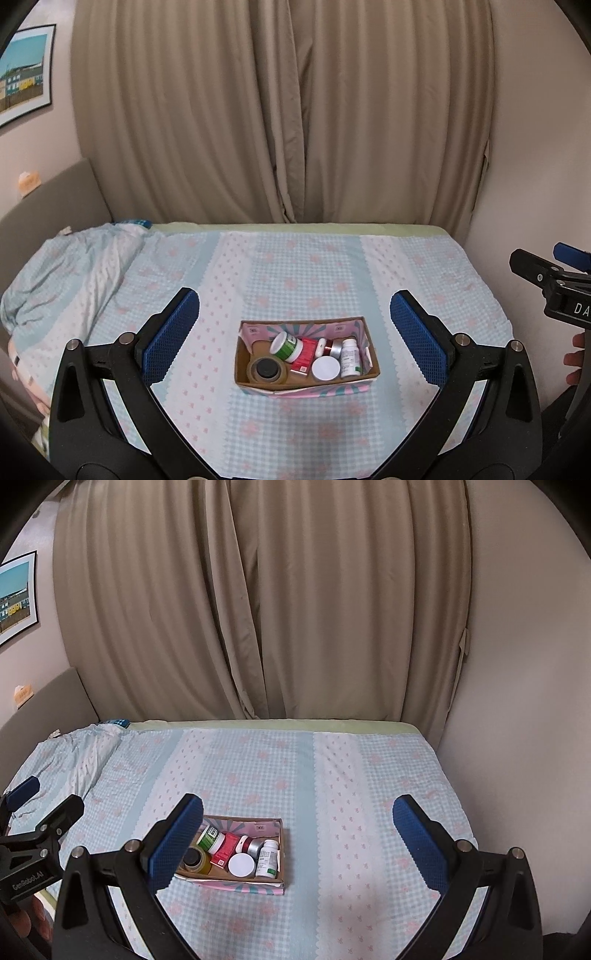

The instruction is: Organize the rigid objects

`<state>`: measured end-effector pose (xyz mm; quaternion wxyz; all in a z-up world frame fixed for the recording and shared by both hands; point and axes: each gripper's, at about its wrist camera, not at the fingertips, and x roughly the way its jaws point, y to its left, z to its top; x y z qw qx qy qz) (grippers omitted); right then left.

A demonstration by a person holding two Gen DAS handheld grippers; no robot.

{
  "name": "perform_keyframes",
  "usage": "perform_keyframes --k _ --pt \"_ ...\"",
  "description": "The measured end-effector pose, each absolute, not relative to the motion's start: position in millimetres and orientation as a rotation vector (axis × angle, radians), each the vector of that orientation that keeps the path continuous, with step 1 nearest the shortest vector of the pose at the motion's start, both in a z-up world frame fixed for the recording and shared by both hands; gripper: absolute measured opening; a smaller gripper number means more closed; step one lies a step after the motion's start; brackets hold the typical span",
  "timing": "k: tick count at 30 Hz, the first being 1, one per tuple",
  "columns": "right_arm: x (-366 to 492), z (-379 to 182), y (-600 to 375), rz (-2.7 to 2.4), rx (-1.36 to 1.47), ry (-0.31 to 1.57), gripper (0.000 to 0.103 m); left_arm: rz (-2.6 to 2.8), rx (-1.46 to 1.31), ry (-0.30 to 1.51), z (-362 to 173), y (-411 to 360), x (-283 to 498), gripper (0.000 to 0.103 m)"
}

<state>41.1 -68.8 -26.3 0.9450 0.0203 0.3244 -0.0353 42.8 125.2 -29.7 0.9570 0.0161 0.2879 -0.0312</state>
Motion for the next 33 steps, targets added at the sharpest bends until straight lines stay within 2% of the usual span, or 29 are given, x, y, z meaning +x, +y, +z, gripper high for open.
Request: perform_keyframes --k 33 --pt "47.3 -26.5 -68.6 -0.076 0.037 0.665 0.102 -0.061 0.028 0.585 -31.7 129.3 49.8 0.103"
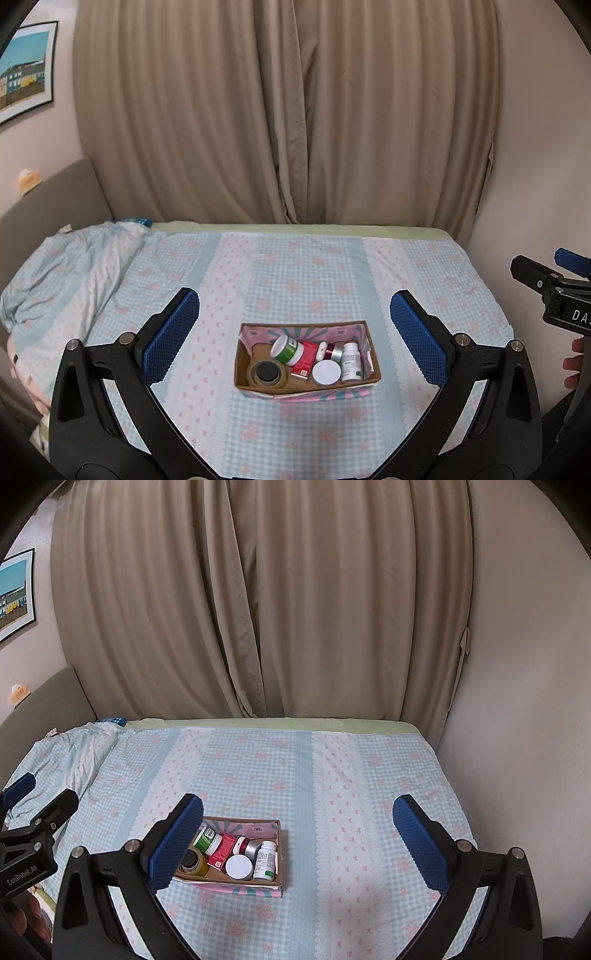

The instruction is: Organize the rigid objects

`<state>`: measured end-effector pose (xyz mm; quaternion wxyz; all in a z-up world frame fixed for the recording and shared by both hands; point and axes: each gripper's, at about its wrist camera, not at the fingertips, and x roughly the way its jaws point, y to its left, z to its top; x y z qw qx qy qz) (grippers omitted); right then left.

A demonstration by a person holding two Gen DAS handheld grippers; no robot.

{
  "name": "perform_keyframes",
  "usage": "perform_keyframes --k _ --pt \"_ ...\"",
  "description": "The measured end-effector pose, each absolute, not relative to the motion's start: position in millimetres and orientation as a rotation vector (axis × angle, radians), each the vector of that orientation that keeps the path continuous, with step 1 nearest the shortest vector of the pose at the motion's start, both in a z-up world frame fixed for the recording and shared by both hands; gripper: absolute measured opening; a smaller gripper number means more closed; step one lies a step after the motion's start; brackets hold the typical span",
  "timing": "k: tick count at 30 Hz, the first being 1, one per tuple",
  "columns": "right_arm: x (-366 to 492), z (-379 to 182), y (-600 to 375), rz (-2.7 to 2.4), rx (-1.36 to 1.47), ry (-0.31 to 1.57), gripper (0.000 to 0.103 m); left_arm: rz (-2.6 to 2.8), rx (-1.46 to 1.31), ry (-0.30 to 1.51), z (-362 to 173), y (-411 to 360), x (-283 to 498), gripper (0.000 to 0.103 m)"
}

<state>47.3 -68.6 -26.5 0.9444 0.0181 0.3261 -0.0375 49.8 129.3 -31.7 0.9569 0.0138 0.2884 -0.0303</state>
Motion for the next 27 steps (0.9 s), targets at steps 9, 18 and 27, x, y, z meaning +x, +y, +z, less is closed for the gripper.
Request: perform_keyframes --k 9,18,27 --pt "46.9 -27.0 -70.5 -0.076 0.037 0.665 0.102 -0.053 0.033 0.581 -30.8 127.2 50.6 0.103" --pt "47.2 -26.9 -70.4 -0.076 0.037 0.666 0.102 -0.021 0.035 0.531 -26.6 127.8 45.2 0.103" --pt "47.1 -26.7 -70.4 -0.075 0.036 0.666 0.102 -0.002 0.027 0.524 -28.5 131.1 44.0 0.103"
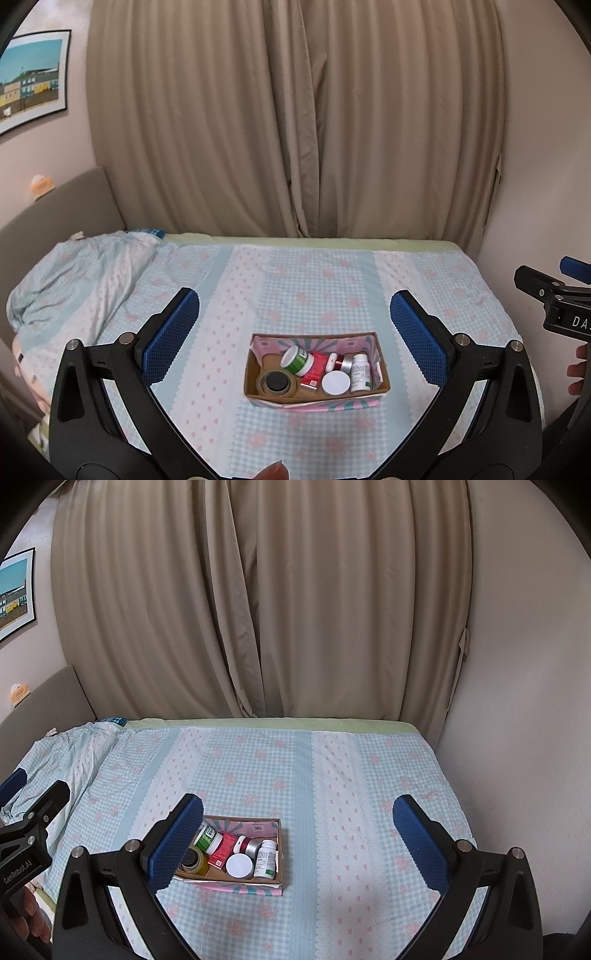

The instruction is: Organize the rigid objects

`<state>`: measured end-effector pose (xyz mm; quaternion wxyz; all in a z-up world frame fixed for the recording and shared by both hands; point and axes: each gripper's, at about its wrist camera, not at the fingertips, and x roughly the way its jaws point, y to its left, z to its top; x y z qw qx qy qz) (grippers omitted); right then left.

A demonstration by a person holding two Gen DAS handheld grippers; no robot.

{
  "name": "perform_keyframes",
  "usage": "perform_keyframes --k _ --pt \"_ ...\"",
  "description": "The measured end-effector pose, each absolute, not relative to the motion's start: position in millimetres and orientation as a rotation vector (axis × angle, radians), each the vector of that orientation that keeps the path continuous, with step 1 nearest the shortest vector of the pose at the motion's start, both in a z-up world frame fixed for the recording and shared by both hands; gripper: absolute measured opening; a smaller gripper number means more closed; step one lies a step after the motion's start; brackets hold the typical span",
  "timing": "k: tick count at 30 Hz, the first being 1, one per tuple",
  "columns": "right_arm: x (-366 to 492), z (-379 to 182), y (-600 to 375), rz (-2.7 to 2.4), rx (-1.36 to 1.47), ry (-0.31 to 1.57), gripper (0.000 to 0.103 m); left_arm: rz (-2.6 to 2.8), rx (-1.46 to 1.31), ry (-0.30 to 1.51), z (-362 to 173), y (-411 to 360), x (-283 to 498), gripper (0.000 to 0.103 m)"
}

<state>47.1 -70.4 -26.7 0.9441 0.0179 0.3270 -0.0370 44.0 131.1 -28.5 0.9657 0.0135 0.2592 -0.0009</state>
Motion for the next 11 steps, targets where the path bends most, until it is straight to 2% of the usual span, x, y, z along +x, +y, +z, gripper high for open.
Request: perform_keyframes --k 11 --pt "45.6 -28.4 -70.0 -0.077 0.036 0.665 0.102 -0.017 0.029 0.506 -31.8 128.0 41.9 0.103"
